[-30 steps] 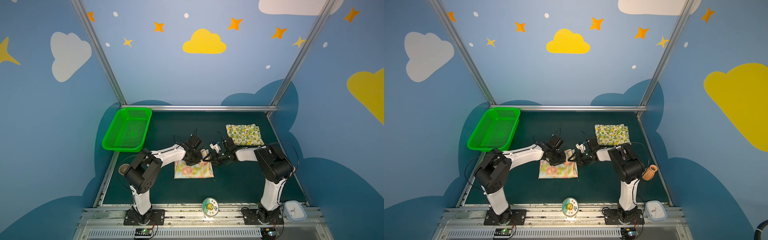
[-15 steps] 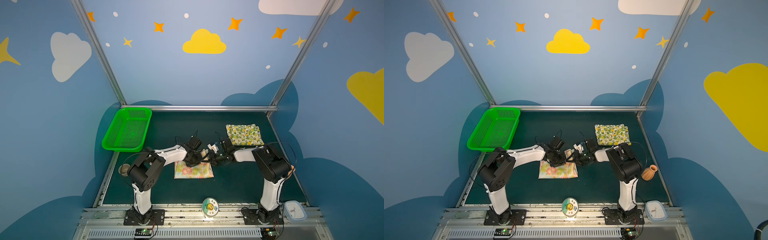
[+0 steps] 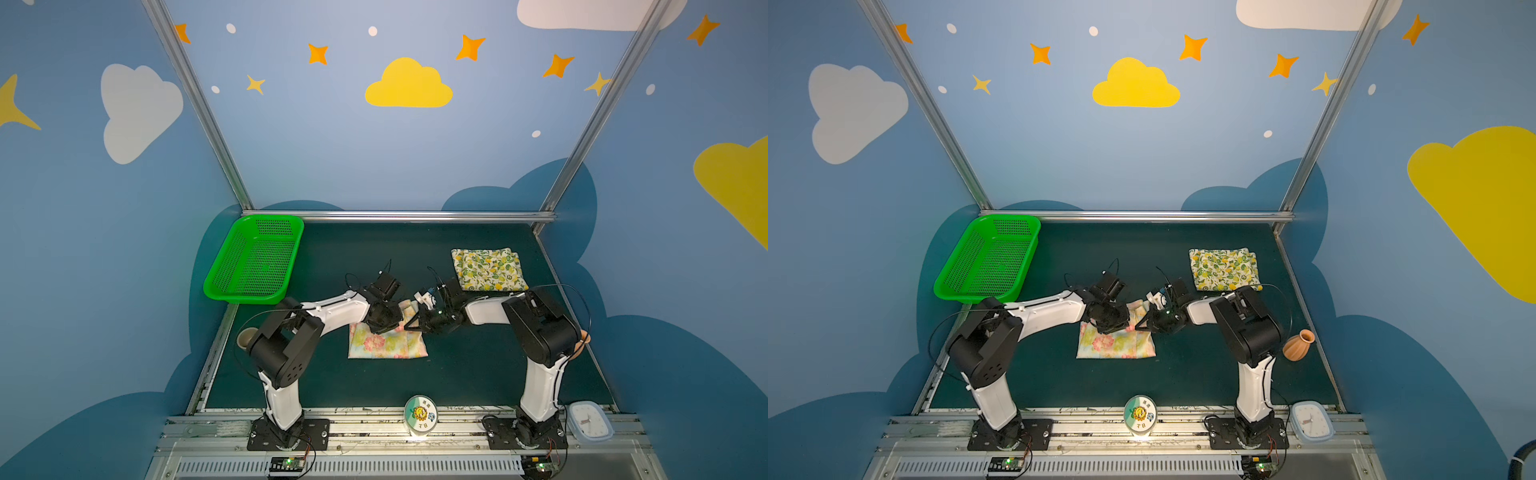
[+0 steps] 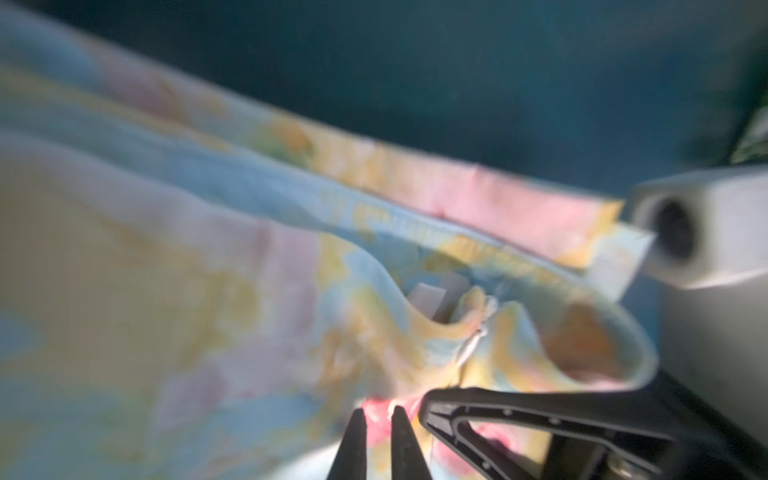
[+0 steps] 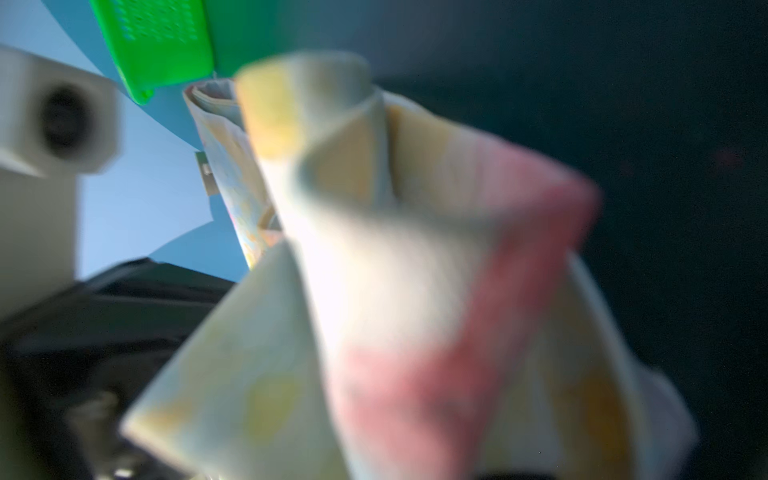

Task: Fold and stack the skirts
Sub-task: 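Lift the floral skirt with the right gripper toward the lemon-print skirt while the left withdraws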

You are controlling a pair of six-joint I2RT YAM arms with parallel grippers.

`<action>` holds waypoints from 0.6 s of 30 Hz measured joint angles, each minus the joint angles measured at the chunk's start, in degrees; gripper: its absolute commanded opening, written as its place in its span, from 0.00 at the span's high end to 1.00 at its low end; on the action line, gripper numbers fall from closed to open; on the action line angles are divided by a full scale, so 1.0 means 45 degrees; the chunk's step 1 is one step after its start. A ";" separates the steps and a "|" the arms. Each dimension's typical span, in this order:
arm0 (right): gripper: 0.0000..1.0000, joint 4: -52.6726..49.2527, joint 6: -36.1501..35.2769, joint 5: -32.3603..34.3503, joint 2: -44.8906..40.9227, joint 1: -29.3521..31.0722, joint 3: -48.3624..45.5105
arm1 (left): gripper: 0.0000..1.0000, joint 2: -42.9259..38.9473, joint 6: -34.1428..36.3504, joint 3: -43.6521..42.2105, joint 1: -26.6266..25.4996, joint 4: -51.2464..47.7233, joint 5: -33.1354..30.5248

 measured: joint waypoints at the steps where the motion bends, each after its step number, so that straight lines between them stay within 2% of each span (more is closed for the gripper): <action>1: 1.00 -0.0559 -0.0146 0.0117 -0.0146 0.0000 0.0112 | 0.84 -0.0364 0.0000 -0.0058 0.0136 -0.0029 -0.0039; 5: 1.00 -0.2929 -0.0923 0.0432 -0.0568 -0.0029 0.1103 | 0.83 -0.2001 0.0005 -0.0107 0.0738 -0.0049 -0.0287; 9: 1.00 -0.5474 -0.2200 0.0622 -0.0801 -0.0243 0.3002 | 0.83 -0.3473 0.0005 -0.0447 0.1341 0.0044 -0.0495; 18: 1.00 -0.9821 -0.4386 0.0942 -0.0957 -0.1059 0.6188 | 0.82 -0.5192 -0.0117 -0.1885 0.2059 -0.0039 -0.0797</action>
